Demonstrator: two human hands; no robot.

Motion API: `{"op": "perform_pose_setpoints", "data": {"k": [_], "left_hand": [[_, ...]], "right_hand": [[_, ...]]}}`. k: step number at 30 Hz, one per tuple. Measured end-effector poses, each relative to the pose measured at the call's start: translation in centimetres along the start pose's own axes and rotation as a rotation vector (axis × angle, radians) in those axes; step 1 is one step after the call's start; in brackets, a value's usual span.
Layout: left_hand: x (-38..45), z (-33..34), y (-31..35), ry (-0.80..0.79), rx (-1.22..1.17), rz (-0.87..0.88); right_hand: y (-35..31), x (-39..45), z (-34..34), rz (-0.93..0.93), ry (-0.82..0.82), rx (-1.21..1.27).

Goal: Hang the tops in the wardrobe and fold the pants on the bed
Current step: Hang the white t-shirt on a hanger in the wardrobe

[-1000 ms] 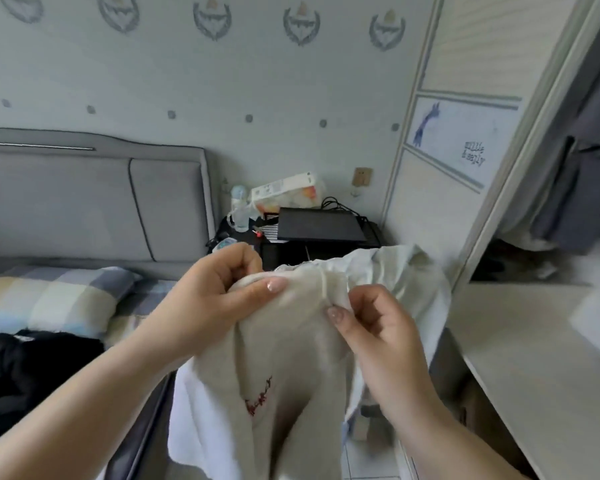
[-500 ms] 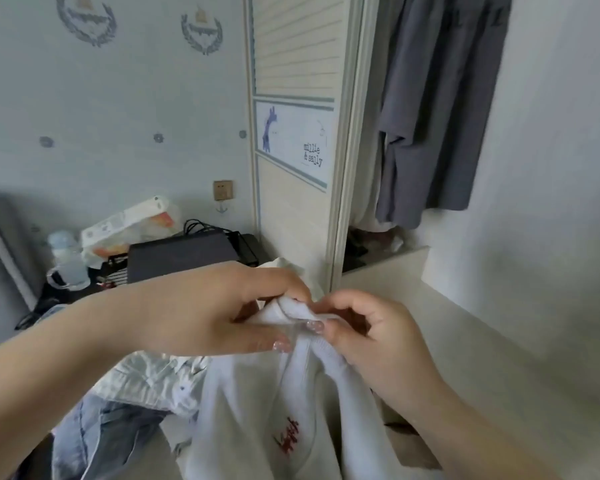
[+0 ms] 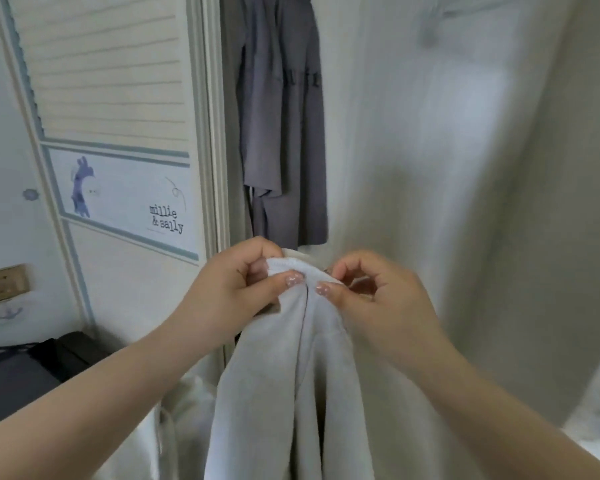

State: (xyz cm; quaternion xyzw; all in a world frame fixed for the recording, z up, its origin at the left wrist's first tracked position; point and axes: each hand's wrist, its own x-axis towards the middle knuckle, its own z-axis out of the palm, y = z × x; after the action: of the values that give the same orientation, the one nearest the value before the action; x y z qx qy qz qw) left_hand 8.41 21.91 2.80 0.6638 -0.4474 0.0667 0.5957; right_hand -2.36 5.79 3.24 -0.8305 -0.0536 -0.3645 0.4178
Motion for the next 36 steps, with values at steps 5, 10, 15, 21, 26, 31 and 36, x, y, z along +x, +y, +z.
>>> {"op": "perform_pose_setpoints", "data": {"k": [5,10,15,21,26,31,36], "left_hand": [[5.4,1.2,-1.4,-0.010,-0.161,0.042],[9.5,2.0,-2.2,-0.059,-0.302,0.036],[13.9,2.9,-2.5,-0.050,-0.447,-0.021],[21.1,4.5,-1.8,-0.065,-0.656,0.007],[28.0,6.9,-0.1,-0.105,-0.778,0.091],[34.0,9.5,1.7,-0.109,-0.765,0.125],[39.7,11.9,3.7,-0.019,-0.693,0.106]], "right_hand": [[0.6,3.5,-1.0,0.042,0.014,-0.005],[1.9,6.9,-1.9,0.070,-0.054,0.028],[2.8,11.2,-2.3,0.044,0.002,-0.023],[3.9,17.8,-5.5,-0.052,0.047,-0.084],[5.1,23.8,-9.4,-0.147,0.144,-0.101],[5.6,28.2,-13.3,-0.193,0.219,-0.166],[4.0,32.3,-19.1,-0.230,0.367,-0.471]]}}
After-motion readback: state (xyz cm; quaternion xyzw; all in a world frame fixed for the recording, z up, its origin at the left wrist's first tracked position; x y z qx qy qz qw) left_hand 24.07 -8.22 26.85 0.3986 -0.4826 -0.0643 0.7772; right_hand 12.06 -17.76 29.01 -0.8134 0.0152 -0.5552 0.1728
